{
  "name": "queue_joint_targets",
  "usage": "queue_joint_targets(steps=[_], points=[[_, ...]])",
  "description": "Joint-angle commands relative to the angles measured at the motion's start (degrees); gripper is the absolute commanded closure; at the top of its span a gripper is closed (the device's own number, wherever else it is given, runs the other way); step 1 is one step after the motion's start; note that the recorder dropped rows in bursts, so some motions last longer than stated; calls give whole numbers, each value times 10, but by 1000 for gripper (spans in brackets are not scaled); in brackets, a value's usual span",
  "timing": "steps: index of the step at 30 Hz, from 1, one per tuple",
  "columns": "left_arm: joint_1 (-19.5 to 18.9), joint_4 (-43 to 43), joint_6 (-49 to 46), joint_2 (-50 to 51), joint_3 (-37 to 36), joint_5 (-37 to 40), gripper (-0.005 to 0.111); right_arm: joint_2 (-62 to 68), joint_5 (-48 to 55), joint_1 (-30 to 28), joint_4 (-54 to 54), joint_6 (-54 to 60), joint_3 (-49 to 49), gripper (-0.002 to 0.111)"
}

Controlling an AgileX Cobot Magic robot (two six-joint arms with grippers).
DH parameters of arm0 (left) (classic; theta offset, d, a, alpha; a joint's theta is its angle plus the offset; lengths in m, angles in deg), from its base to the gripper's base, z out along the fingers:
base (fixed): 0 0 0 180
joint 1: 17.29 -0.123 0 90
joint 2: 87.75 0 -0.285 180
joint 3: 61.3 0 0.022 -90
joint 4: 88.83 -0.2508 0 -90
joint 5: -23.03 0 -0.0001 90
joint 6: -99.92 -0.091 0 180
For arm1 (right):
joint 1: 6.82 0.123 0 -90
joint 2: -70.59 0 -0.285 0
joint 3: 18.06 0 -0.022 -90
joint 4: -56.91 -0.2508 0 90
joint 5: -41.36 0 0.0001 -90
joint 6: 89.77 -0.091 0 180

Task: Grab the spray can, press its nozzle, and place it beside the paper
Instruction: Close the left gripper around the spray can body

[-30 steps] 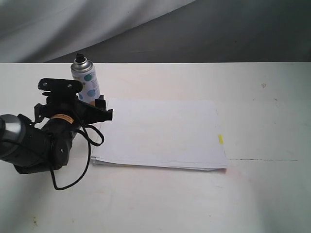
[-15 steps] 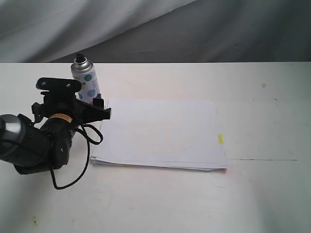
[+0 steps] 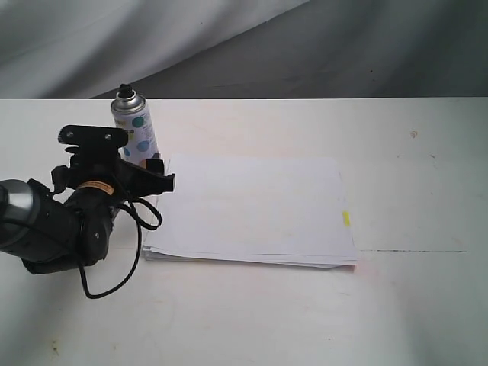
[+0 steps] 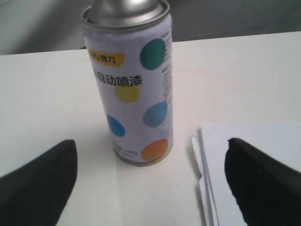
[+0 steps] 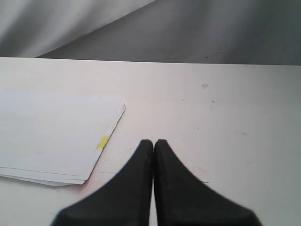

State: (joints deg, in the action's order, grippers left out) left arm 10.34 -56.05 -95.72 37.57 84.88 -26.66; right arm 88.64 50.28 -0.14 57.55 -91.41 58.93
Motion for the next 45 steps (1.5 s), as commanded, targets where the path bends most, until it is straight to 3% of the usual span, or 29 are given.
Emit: queue_joint_targets(steps=[1,11,35,45], points=[[-14,-87,16,1,4,6,26,-1,-1,0,6,-2,2,108],[-70,-160,67,14,50,12,26,-1,-1,0,6,-2,2,108],[-90,-168,64,145,177,2,26,-1,-1,0,6,-2,2,108],[-98,-175,62,184,246,36,26,-1,-1,0,6,-2,2,108]])
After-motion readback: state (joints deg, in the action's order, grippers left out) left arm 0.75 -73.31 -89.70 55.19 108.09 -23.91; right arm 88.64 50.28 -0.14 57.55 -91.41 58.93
